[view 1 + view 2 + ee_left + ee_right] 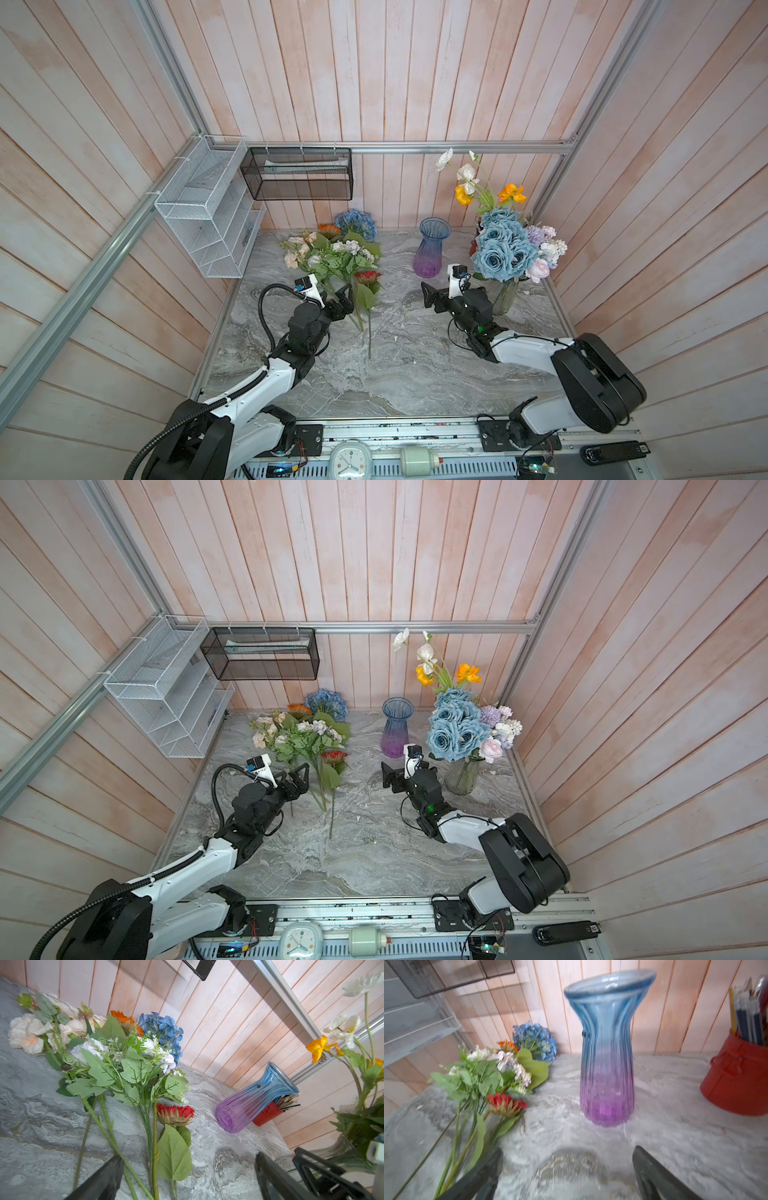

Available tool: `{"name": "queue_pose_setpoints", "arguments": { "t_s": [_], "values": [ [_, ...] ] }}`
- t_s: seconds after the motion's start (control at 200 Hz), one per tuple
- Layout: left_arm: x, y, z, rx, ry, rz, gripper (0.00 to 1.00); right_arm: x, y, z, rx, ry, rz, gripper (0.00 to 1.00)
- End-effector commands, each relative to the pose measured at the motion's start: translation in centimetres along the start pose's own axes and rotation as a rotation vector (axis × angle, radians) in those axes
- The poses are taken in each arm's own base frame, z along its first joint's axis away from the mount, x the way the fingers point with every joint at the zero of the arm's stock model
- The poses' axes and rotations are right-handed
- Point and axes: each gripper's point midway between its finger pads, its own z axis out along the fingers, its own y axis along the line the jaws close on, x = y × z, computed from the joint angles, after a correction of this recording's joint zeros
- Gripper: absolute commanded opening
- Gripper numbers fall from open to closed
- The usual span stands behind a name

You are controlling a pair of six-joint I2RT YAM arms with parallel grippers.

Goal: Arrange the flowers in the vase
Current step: 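Grasp the blue-to-purple glass vase rim with the right gripper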

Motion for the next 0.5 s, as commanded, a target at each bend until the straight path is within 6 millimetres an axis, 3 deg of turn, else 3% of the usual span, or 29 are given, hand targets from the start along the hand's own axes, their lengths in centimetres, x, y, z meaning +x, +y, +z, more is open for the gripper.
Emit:
{"name": "queue_pose_setpoints", "arguments": {
  "t_s": [0.0, 0.165, 0.255, 0.495],
  "values": [
    [-0.7, 0.4, -0.4, 0.008, -0.011, 0.001, 1.00, -3.4, -1.1, 2.2, 0.089, -0.144, -0.072, 0.98],
    [-0.3, 1.7, -0.6, -0.013, -0.008, -0.012, 1.00, -4.0, -3.2, 6.0, 0.141, -0.138, -0.094, 0.98],
    [-0.1, 2.1, -0.6, -0.025, -0.006, -0.011, 1.00, -4.6, -4.4, 7.2, 0.144, -0.161, -0.066, 0.98],
    [-0.2, 2.7, -0.4, -0.040, -0.018, -0.004, 1.00, -4.7, -4.9, 10.2, 0.121, -0.172, -0.117, 0.98]
  ]
}}
